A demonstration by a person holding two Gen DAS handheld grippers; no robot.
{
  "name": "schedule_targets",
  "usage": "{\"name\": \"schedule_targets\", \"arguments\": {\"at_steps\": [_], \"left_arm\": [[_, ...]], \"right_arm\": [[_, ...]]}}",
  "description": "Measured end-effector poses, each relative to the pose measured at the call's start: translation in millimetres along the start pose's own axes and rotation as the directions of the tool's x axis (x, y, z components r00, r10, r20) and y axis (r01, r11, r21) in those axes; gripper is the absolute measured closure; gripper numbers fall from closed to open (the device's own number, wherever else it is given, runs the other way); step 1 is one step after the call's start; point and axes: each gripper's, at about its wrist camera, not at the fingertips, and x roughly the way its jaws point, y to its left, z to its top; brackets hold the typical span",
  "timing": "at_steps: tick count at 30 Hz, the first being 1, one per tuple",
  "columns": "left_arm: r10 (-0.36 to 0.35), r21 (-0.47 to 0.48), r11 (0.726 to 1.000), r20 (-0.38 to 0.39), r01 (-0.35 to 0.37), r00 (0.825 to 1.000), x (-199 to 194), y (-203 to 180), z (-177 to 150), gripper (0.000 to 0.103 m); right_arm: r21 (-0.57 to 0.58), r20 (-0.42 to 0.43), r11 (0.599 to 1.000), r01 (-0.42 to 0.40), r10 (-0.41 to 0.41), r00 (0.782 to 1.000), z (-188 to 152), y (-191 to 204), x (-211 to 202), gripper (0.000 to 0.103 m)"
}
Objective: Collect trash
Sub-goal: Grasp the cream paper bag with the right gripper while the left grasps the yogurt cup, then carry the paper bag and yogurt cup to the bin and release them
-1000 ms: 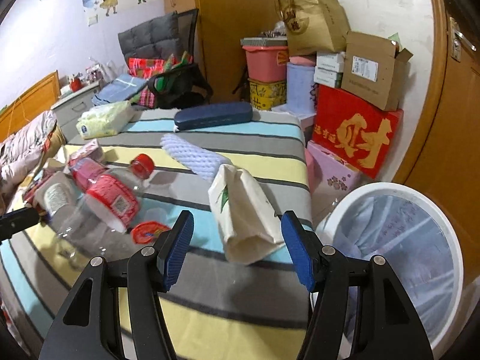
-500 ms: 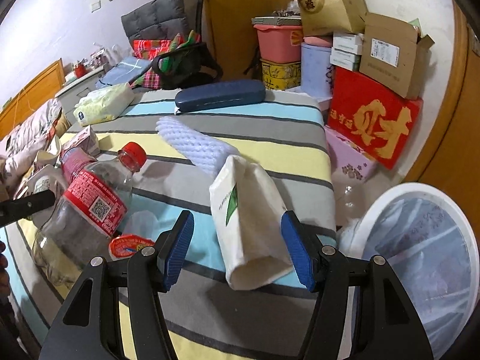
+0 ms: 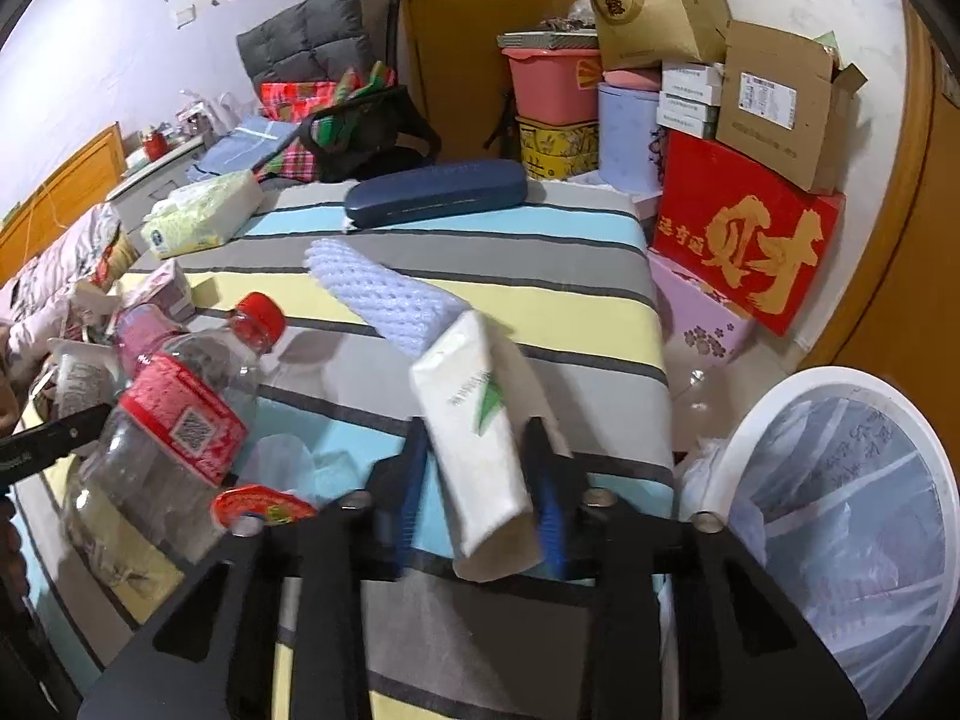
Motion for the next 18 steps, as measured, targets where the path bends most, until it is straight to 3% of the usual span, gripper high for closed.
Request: {"name": "schedule_targets", "arguments": {"at_steps": [11,18], "left_arm": [[-0.039,0.033,0.999,0.018,0.039,0.999,-13.4,-3.6,-7.8,0.048],[-0.064,0.06,0.996,0.051,0.061,0.997,-37.2,-11.2,-14.5,0.048]], "right_arm": [[0.009,0.007,1.0,0.0,0.0,1.0,-4.3,4.2,-6.3,0.083],[0.032,0.057,0.999,-0.011,0.009,0.998,-8.0,8.7,-24.0,0.085]]}}
